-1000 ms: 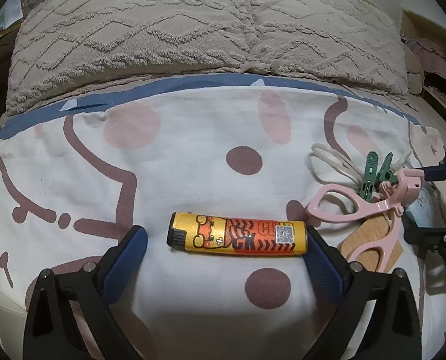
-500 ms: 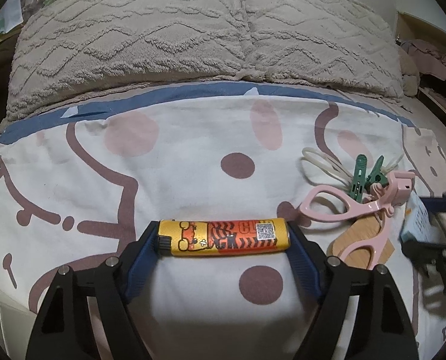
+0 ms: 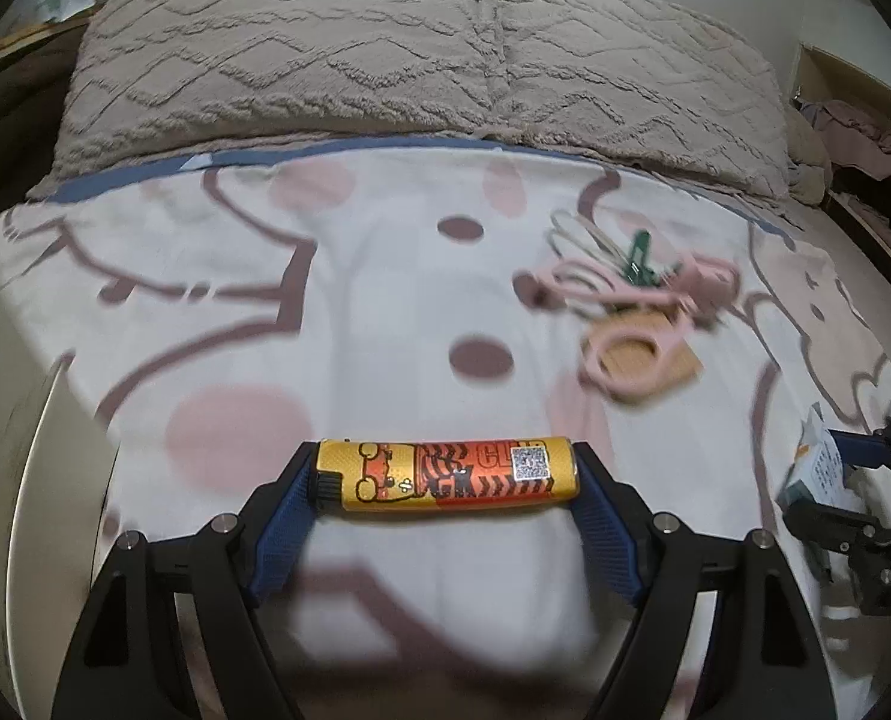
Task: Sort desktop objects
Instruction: 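Lift and carry the lighter and packet with both grippers toward the white box, then lower the lighter and packet into the white box and open both grippers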
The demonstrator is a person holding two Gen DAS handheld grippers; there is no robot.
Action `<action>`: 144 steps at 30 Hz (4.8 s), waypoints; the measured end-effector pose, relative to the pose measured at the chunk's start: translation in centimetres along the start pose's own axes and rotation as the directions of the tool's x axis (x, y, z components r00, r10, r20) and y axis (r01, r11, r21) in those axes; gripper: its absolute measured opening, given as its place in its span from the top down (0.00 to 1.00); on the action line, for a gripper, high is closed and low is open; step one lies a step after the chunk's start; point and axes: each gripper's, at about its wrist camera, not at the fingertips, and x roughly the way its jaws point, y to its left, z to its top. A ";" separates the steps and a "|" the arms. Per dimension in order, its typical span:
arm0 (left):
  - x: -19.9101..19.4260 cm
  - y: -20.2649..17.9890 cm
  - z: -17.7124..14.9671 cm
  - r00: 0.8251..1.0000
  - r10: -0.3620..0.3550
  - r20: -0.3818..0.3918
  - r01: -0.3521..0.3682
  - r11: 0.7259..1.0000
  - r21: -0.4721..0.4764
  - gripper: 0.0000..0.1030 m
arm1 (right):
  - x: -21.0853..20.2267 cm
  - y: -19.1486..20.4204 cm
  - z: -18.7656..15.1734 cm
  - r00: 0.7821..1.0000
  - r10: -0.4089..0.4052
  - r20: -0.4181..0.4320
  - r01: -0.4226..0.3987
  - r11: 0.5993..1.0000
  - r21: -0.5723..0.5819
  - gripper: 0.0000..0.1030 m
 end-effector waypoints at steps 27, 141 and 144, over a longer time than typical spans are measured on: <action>-14.2 -1.6 -13.0 0.999 -0.040 0.002 0.040 0.999 -0.032 0.22 | -8.2 8.8 -11.0 0.999 -0.013 0.046 0.007 0.991 0.132 0.32; -32.0 25.6 -9.0 0.946 0.232 0.227 -0.178 0.956 -0.233 0.22 | -9.4 33.9 13.1 0.925 0.346 0.155 -0.328 0.935 -0.131 0.31; -31.8 26.3 -8.2 0.952 0.221 0.213 -0.164 0.953 -0.256 0.22 | -8.6 34.4 13.1 0.935 0.313 0.164 -0.289 0.944 -0.157 0.30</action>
